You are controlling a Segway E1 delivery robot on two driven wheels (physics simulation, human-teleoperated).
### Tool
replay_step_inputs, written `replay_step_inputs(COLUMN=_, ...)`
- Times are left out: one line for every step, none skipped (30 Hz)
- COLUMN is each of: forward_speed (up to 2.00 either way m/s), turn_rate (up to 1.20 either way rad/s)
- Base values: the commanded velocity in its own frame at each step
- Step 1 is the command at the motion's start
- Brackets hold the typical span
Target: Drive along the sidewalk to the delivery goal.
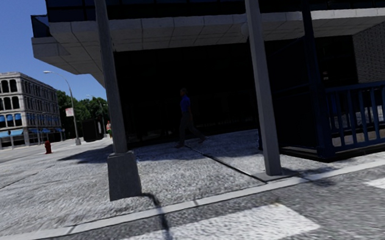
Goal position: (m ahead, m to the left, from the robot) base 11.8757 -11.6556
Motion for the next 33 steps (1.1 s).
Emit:
replay_step_inputs(forward_speed=2.0, turn_rate=0.0)
replay_step_inputs(forward_speed=2.0, turn_rate=0.0)
replay_step_inputs(forward_speed=2.0, turn_rate=0.0)
replay_step_inputs(forward_speed=2.0, turn_rate=0.0)
replay_step_inputs(forward_speed=2.0, turn_rate=0.0)
replay_step_inputs(forward_speed=2.0, turn_rate=0.0)
replay_step_inputs(forward_speed=2.0, turn_rate=0.0)
replay_step_inputs(forward_speed=2.0, turn_rate=0.0)
replay_step_inputs(forward_speed=2.0, turn_rate=0.0)
replay_step_inputs(forward_speed=2.0, turn_rate=0.0)
replay_step_inputs(forward_speed=2.0, turn_rate=0.0)
replay_step_inputs(forward_speed=2.0, turn_rate=0.0)
replay_step_inputs(forward_speed=2.0, turn_rate=0.0)
replay_step_inputs(forward_speed=2.0, turn_rate=0.0)
replay_step_inputs(forward_speed=2.0, turn_rate=0.0)
replay_step_inputs(forward_speed=2.0, turn_rate=0.0)
replay_step_inputs(forward_speed=2.0, turn_rate=0.0)
replay_step_inputs(forward_speed=2.0, turn_rate=0.0)
replay_step_inputs(forward_speed=2.0, turn_rate=0.0)
replay_step_inputs(forward_speed=2.0, turn_rate=0.0)
replay_step_inputs(forward_speed=2.0, turn_rate=0.0)
replay_step_inputs(forward_speed=2.0, turn_rate=0.0)
replay_step_inputs(forward_speed=1.94, turn_rate=0.0)
replay_step_inputs(forward_speed=1.94, turn_rate=0.0)
replay_step_inputs(forward_speed=1.85, turn_rate=0.0)
replay_step_inputs(forward_speed=1.79, turn_rate=0.0)
replay_step_inputs(forward_speed=1.72, turn_rate=0.0)
replay_step_inputs(forward_speed=1.65, turn_rate=0.0)
replay_step_inputs(forward_speed=1.65, turn_rate=0.0)
replay_step_inputs(forward_speed=1.62, turn_rate=0.0)
replay_step_inputs(forward_speed=1.61, turn_rate=0.0)
replay_step_inputs(forward_speed=1.61, turn_rate=0.0)
replay_step_inputs(forward_speed=1.61, turn_rate=0.0)
